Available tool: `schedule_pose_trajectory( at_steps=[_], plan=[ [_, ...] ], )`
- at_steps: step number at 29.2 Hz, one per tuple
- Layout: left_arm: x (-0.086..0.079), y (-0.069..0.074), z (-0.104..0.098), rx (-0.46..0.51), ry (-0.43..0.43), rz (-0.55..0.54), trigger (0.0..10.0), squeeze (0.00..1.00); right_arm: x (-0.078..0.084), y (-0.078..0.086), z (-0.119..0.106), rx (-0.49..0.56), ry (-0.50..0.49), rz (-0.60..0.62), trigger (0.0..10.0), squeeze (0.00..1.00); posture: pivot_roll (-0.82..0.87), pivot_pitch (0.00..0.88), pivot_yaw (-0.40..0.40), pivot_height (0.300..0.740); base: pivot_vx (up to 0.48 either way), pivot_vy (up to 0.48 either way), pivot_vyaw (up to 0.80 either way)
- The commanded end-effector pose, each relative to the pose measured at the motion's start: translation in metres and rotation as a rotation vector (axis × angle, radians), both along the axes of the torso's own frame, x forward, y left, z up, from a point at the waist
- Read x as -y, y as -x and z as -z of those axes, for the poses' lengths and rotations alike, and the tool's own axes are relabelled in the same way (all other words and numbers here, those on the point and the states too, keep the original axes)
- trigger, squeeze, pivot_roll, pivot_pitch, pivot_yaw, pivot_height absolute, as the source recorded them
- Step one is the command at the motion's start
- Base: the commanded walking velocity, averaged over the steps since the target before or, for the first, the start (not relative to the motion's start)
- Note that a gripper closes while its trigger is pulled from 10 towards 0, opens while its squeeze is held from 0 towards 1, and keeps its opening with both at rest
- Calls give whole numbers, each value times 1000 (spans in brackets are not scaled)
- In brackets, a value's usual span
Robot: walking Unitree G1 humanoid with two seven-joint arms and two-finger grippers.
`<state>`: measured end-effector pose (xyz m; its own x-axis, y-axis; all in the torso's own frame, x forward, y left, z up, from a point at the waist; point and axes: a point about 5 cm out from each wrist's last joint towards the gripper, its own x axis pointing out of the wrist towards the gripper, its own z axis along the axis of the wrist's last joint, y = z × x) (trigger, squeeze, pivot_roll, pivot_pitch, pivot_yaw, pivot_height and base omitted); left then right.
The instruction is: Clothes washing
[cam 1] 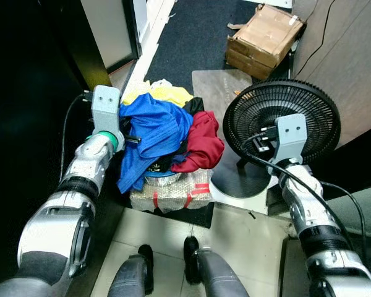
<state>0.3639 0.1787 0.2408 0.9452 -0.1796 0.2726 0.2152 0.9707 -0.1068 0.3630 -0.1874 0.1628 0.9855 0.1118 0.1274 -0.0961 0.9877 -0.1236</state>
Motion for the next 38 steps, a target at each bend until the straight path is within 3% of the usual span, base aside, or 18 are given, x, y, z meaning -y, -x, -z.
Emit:
schedule_pose_trajectory(
  at_steps=[1, 4, 6, 9, 10, 11, 13, 15, 17, 23, 24, 25, 26, 27, 29, 33, 35, 38],
  plan=[
    [23, 32, -55, 208, 55, 137, 10000, 0, 0, 1, -5, 20, -22, 2, 10000, 0, -6, 193, 8, 740, 0, 0, 0],
    [49, 63, -91, 357, 103, 310, 10000, 0, -4, 1, -22, 83, -40, -14, 10000, 0, -4, 159, -4, 740, 0, 0, 0],
    [49, 63, -91, 357, 103, 310, 10000, 0, -4, 1, -22, 83, -40, -14, 10000, 0, -4, 159, -4, 740, 0, 0, 0],
    [62, 75, -102, 419, 108, 431, 10000, 0, -5, 0, -33, 120, -45, -25, 10000, 0, -1, 145, -9, 740, 0, 0, 0],
    [62, 75, -102, 419, 108, 431, 10000, 0, -5, 0, -33, 120, -45, -25, 10000, 0, -1, 145, -9, 740, 0, 0, 0],
    [73, 86, -102, 429, 82, 534, 10000, 0, -6, -1, -40, 142, -45, -31, 10000, 0, -5, 138, -11, 740, 0, 0, 0],
    [73, 86, -102, 429, 82, 534, 10000, 0, -6, -1, -40, 142, -45, -31, 10000, 0, -5, 138, -11, 740, 0, 0, 0],
    [83, 102, -97, 406, 25, 614, 10000, 0, -6, -1, -45, 159, -41, -31, 10000, 0, -10, 131, -14, 740, 0, 0, 0],
    [87, 106, -91, 379, 12, 611, 10000, 0, -5, 1, -48, 176, 11, -27, 10000, 0, -13, 125, -14, 740, 0, 0, 0],
    [103, 94, -80, 312, -9, 550, 10000, 0, -4, 3, -49, 195, 102, -25, 10000, 0, -20, 121, -12, 740, 0, 0, 0],
    [106, 85, -70, 258, -37, 483, 10000, 0, -6, 7, -51, 205, 95, -42, 10000, 0, -19, 120, -10, 740, 0, 0, 0],
    [102, 79, -58, 206, -72, 421, 10000, 0, -10, 11, -56, 212, -7, -84, 10000, 0, -19, 118, -7, 740, 0, 0, 0],
    [102, 79, -58, 206, -72, 421, 10000, 0, -10, 11, -56, 212, -7, -84, 10000, 0, -19, 118, -7, 740, 0, 0, 0],
    [97, 77, -50, 173, -95, 383, 10000, 0, -12, 15, -60, 218, -84, -119, 10000, 0, -19, 118, -7, 740, 0, 0, 0],
    [89, 77, -41, 139, -122, 357, 10000, 0, -21, 20, -66, 219, -141, -225, 10000, 0, -15, 119, -2, 740, 0, 0, 0],
    [87, 80, -37, 123, -135, 361, 10000, 0, -35, 24, -67, 217, -95, -320, 10000, 0, -15, 120, -4, 740, 0, 0, 0],
    [87, 81, -31, 106, -164, 358, 10000, 0, -54, 32, -69, 219, -57, -446, 10000, 0, -16, 120, -6, 740, 0, 0, 0],
    [86, 80, -24, 86, -187, 341, 10000, 0, -68, 41, -73, 224, -53, -553, 10000, 0, -19, 117, -9, 740, 0, 0, 0]
  ],
)
